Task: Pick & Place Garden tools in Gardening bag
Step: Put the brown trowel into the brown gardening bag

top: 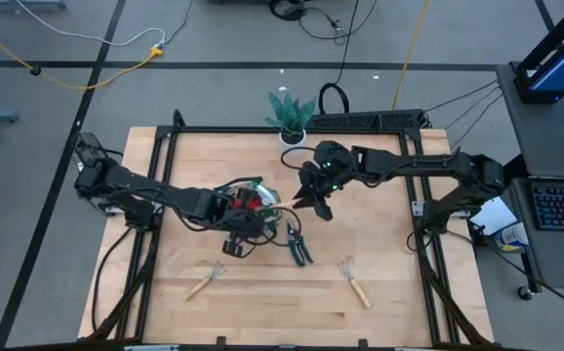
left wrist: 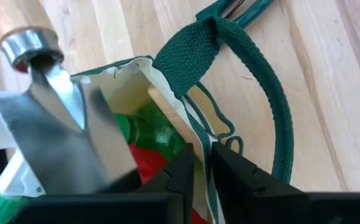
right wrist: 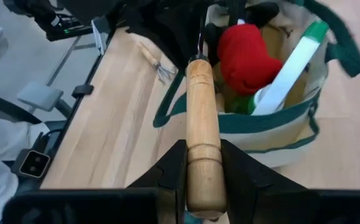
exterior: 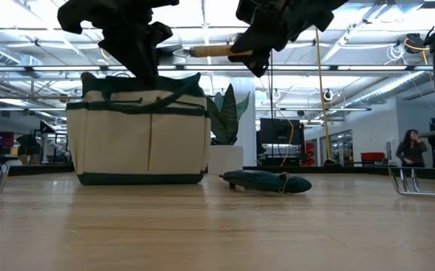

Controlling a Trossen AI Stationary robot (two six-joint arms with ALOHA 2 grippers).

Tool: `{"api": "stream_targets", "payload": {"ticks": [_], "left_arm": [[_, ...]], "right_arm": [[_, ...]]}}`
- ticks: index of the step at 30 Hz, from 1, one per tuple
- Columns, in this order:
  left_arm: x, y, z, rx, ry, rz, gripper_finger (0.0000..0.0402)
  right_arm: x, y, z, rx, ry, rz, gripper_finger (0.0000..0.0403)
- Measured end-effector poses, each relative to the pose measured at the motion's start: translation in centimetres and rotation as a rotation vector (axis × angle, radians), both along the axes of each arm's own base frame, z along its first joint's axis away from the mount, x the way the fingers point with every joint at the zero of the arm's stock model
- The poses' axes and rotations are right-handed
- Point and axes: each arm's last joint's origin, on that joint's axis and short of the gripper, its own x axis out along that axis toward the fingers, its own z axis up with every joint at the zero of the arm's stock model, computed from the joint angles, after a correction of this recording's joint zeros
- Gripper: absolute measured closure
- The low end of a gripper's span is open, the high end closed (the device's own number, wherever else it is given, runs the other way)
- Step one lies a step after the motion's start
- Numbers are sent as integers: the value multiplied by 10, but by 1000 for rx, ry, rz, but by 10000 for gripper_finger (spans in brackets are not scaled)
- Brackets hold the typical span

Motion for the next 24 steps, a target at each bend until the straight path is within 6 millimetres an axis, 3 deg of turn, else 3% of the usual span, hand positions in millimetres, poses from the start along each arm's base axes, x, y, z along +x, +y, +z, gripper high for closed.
{"api": "stream_targets", "payload": {"ticks": [8,12,19,24], "left_arm": [[-4,-11,4,106,-31,-11,279],[-19,-15,18,147,-55,-32,257],[-65,-4,64,30,-191,83,260],[-100,7,82,-38,-207,182,277]], "right_arm": [[3,1,-1,-55,-16,-29,342],[8,2,-2,-52,-37,-25,342],[16,4,15,-73,-86,-9,342],[31,8,23,-132,-85,51,342]]}}
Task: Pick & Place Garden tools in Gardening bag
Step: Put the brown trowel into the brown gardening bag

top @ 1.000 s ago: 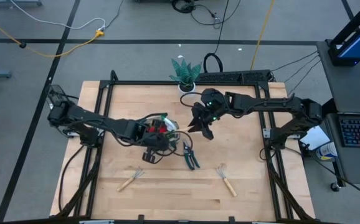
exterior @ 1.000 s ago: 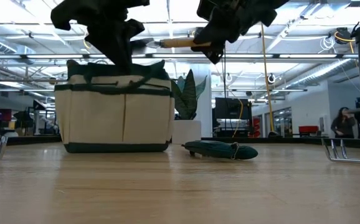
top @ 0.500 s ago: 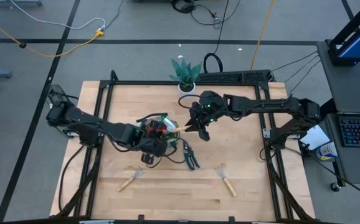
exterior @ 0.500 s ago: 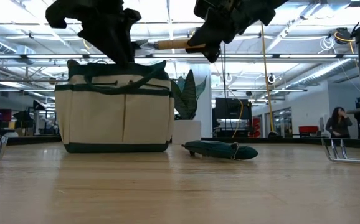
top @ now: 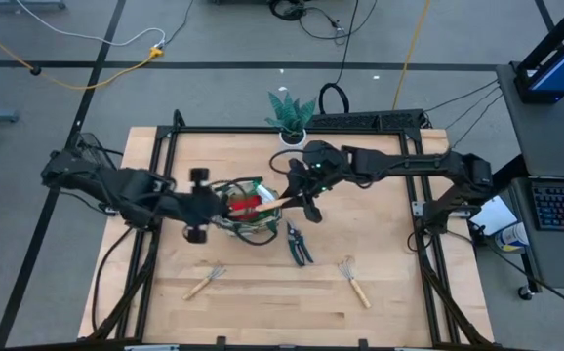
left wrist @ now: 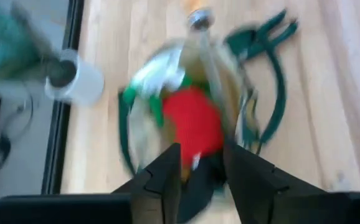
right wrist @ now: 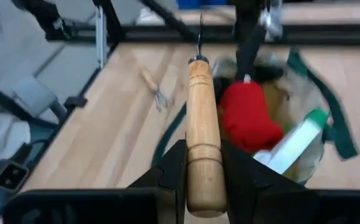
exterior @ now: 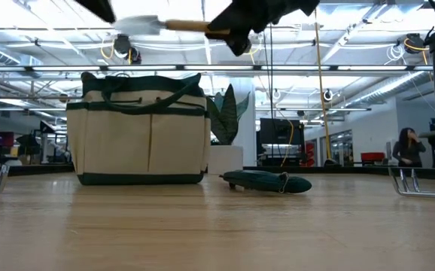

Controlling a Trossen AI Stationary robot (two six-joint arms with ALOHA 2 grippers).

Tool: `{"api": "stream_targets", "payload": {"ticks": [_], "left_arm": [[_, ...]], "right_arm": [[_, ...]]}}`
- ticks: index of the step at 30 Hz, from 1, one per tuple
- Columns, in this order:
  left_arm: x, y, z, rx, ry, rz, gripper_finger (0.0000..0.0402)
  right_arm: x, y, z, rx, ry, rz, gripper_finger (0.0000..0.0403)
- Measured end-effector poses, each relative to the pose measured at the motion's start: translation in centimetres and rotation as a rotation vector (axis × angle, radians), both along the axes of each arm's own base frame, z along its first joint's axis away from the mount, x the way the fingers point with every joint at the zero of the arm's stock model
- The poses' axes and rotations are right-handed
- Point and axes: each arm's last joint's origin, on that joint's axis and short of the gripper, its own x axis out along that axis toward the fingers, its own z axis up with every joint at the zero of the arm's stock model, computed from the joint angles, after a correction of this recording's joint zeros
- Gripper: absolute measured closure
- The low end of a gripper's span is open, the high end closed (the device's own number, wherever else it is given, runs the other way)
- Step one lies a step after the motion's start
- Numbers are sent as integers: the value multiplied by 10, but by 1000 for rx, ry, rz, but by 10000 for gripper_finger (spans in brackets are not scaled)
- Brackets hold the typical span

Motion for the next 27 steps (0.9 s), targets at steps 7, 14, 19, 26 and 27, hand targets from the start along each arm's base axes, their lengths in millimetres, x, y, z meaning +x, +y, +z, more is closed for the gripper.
{"api": "stream_targets", "payload": {"ticks": [7,14,19,26,27], "left_arm": [[-30,10,1,-69,79,167,296],[-29,8,-38,-65,157,219,299],[-23,6,-81,-73,161,213,298],[-19,11,-123,-95,117,236,298],[-18,13,-126,-94,111,245,298]], "right_arm": [[23,-10,-22,-3,137,3,342],[23,-16,-27,-43,195,32,339],[23,-20,-28,-49,197,30,341],[24,-21,-26,4,173,49,340],[24,-22,-26,7,178,39,340]]}}
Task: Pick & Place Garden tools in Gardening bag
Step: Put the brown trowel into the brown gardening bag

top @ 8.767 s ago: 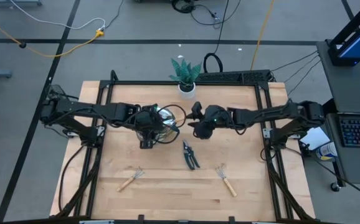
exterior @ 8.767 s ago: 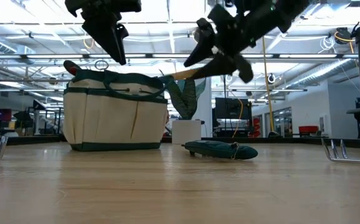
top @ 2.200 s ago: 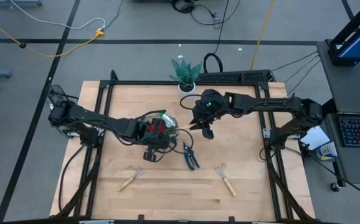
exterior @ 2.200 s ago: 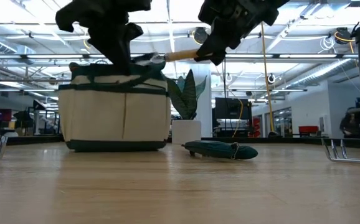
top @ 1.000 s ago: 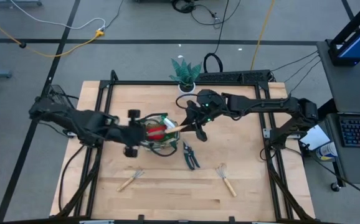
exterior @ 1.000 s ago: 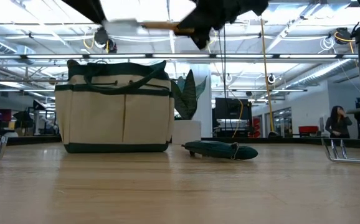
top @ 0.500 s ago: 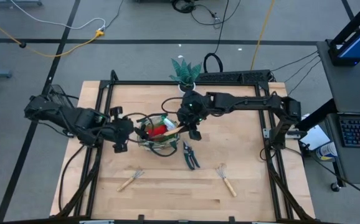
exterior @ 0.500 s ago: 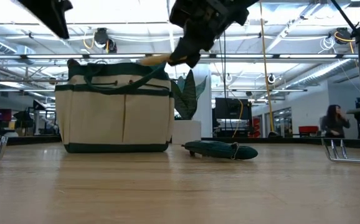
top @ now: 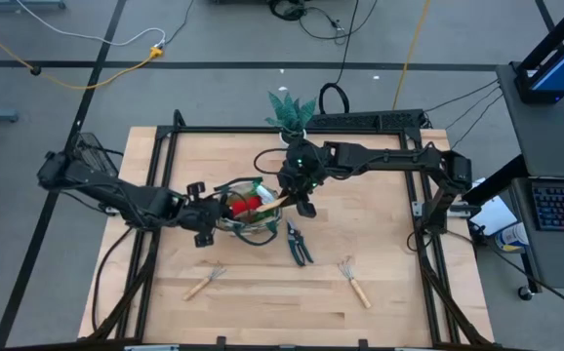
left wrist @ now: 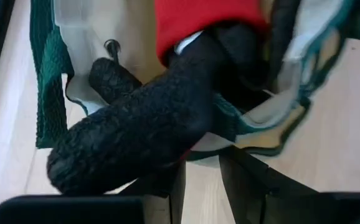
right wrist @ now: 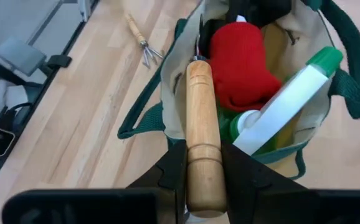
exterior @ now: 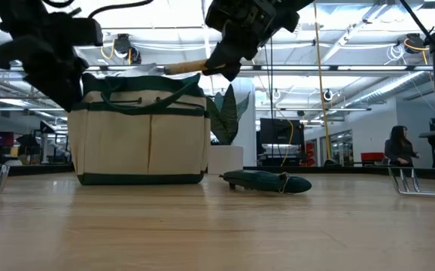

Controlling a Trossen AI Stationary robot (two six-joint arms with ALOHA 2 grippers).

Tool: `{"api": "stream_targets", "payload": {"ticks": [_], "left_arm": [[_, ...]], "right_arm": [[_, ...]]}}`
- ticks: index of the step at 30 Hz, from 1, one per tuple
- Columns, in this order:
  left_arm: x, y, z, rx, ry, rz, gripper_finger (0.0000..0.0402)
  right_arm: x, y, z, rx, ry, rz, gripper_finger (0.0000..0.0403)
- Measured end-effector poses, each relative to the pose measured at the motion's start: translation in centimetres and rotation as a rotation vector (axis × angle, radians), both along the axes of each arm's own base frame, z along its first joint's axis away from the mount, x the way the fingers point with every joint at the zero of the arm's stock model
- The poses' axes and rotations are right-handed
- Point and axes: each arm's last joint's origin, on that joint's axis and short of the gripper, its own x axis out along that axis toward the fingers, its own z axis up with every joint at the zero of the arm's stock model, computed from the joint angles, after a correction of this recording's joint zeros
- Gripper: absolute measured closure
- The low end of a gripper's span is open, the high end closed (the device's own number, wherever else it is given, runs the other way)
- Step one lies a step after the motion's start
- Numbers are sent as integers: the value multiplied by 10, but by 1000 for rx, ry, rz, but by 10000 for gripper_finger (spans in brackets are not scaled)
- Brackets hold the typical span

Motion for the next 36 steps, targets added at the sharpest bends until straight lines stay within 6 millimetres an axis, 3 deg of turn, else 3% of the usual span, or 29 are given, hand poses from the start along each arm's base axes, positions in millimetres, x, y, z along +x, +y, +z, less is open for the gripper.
{"api": "stream_targets", "payload": {"ticks": [11,19,28,36], "left_arm": [[19,8,7,58,-158,-85,298],[23,12,8,24,-185,-88,298],[25,12,10,6,-214,-91,298],[26,12,11,3,-230,-84,298]], "right_arm": [[-3,1,-3,70,81,-60,341],[-11,1,-10,60,196,-102,341],[-12,3,-10,122,195,-48,340],[-7,0,-8,21,132,-66,332]]}}
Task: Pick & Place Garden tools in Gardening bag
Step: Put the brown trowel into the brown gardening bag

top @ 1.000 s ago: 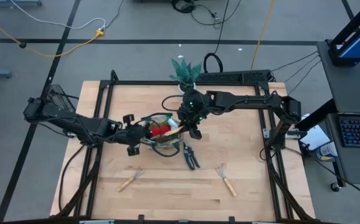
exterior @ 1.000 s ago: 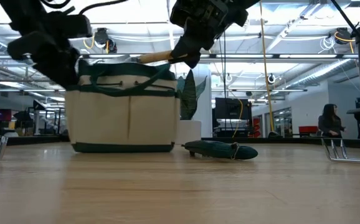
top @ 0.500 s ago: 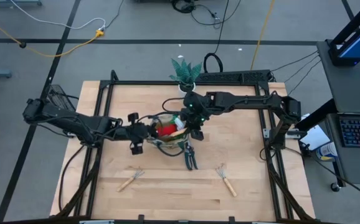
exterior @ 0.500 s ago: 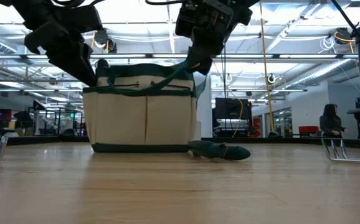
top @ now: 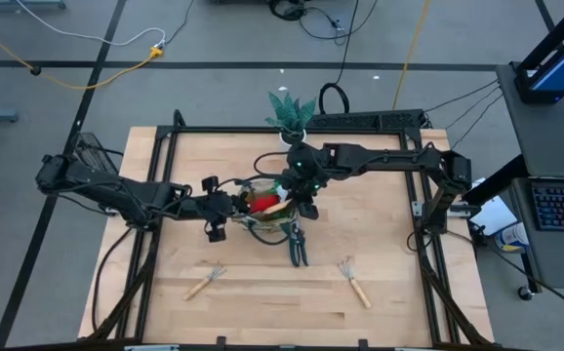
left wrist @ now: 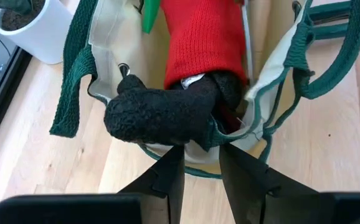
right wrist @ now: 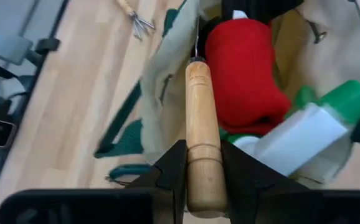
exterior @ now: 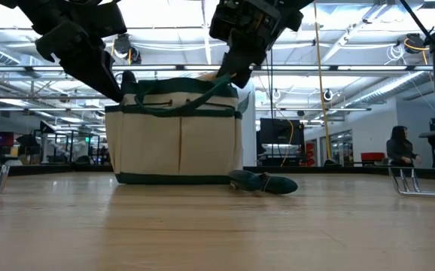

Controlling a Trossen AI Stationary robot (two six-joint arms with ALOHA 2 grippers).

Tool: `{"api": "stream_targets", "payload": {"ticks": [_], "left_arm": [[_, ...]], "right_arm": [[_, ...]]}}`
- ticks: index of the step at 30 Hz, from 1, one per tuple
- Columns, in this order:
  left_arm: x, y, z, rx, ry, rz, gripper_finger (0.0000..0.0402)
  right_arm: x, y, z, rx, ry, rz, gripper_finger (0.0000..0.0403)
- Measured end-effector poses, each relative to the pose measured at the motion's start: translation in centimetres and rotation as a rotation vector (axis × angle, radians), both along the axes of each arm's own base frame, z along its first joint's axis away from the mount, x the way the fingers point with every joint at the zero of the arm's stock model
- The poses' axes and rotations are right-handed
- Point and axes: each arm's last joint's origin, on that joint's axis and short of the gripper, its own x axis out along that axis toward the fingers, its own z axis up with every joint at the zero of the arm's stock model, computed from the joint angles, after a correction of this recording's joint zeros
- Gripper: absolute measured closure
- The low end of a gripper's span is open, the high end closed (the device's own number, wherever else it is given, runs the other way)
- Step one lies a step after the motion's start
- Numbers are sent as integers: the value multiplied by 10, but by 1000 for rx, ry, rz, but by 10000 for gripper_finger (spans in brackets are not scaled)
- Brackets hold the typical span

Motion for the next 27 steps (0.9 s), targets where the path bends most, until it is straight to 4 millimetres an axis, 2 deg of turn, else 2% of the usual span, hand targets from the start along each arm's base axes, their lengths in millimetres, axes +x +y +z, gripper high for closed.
{"api": "stream_targets", "payload": {"ticks": [8,13,27], "left_arm": [[0,0,0,-13,-10,10,298],[2,-1,2,-24,-37,17,298],[2,-1,3,-50,-41,42,298]], "right_arm": [[-3,3,-14,21,31,15,333],[-3,3,-20,16,2,16,319],[0,2,-15,-4,-68,21,262]]}}
